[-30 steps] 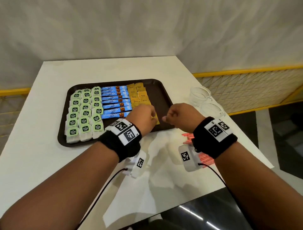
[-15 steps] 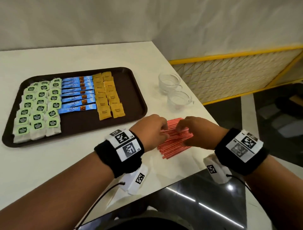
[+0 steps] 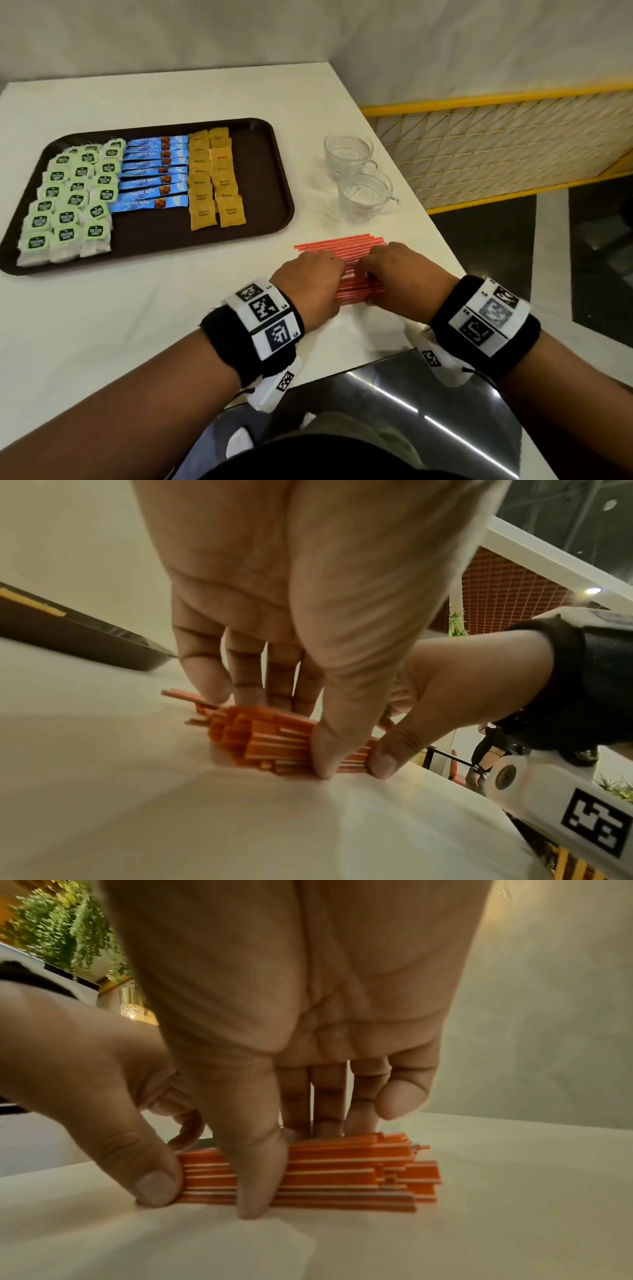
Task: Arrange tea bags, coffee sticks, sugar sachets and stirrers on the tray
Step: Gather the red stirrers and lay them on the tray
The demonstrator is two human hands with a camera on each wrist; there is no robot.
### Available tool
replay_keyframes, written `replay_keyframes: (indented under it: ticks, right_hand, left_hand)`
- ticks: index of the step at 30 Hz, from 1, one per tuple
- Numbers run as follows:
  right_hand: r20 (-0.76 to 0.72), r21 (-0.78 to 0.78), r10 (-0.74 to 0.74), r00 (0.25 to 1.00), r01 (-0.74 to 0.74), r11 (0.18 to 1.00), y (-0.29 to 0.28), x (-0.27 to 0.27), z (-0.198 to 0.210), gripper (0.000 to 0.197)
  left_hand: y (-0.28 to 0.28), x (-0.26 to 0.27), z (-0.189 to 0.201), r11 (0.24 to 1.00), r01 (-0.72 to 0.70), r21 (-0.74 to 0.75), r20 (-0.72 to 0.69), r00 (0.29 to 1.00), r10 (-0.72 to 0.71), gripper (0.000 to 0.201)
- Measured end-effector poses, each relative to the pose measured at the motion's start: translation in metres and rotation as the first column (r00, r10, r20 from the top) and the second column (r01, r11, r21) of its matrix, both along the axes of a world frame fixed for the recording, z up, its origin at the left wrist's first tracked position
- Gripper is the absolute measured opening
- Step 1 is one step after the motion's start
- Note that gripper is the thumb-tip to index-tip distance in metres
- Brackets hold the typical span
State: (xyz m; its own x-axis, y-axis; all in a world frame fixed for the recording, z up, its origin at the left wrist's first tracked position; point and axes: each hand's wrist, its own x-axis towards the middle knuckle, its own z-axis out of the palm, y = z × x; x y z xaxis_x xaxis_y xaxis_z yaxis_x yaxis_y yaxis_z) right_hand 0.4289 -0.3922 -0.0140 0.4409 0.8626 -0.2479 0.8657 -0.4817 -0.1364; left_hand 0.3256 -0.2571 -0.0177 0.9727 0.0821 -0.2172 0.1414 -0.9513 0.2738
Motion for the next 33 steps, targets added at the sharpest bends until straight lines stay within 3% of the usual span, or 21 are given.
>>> replay_keyframes:
  ticks: [7, 17, 23, 33]
  right_hand:
    - [-0.017, -0.004, -0.03, 0.999, 0.03, 1.0, -0.001, -0.001, -0.004, 0.016]
    - [0.048, -0.077, -0.027, 0.998, 0.031, 0.997, 0.003, -0.007, -0.006, 0.029]
    - [0.07, -0.133, -0.006, 0.998, 0.015, 0.991, 0.009, -0.013, -0.004, 0.03]
    - [0.071, -0.106, -0.029, 0.997, 0.036, 0.994, 0.011, -0.016, -0.005, 0.031]
  left_hand:
    - [-0.009, 0.001, -0.001, 0.998, -0.013, 0.059, -0.017, 1.0, 0.014, 0.028]
    - [-0.016, 0.007, -0.002, 0.978, 0.055, 0.199, -0.034, 0.998, -0.05, 0.025]
    - [-0.018, 0.011, -0.004, 0.981, 0.061, 0.183, -0.083, 0.995, -0.047, 0.028]
    - [-0.013, 0.012, -0.007, 0.984, 0.098, 0.15, -0.045, 0.995, -0.092, 0.026]
